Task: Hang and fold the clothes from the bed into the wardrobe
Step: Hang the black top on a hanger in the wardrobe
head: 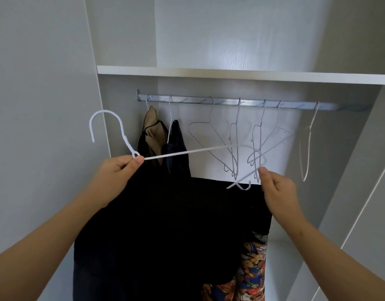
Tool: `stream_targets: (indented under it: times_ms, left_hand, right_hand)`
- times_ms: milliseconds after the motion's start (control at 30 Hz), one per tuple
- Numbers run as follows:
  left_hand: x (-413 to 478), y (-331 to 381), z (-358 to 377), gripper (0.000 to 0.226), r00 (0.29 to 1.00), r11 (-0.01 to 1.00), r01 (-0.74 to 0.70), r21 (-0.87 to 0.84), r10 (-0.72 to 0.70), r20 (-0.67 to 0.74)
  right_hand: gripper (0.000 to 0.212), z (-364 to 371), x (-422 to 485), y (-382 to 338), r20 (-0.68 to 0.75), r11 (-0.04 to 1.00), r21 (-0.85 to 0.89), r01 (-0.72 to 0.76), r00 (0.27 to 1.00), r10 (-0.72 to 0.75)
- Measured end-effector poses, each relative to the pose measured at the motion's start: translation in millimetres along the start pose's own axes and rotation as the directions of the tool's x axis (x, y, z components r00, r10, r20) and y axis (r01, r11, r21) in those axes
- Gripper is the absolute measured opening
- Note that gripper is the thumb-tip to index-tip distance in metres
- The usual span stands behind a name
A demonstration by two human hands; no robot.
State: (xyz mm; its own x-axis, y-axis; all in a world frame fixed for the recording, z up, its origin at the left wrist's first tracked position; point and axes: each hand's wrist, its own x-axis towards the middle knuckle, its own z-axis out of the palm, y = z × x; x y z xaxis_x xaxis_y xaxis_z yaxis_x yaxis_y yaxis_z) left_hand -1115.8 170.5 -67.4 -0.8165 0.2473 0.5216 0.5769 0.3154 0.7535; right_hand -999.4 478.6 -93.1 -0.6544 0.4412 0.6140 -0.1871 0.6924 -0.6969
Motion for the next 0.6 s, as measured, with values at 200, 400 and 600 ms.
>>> stream_targets:
  times_ms: [200,400,600]
  left_hand:
    - [-5,0,-7,0.039,0.988,0.972,-0.135,0.192,0.118,0.099]
    - [-6,7,-10,0.034,0.942,0.898,-0.255,0.360,0.146,0.304]
    - [-13,34,35,0.034,0.895,0.837,-0.393,0.381,0.254,0.366]
  right_hand:
    - [0.051,0,0,3,-0.024,1.000,0.002,-0.010,1.000,0.010]
    - [0.053,-5,14,-5,-0.003,0.997,0.077,-0.015,1.000,0.015]
    - [0.055,37,-1,-59,0.286,0.962,0.030,0.271,0.920,-0.268]
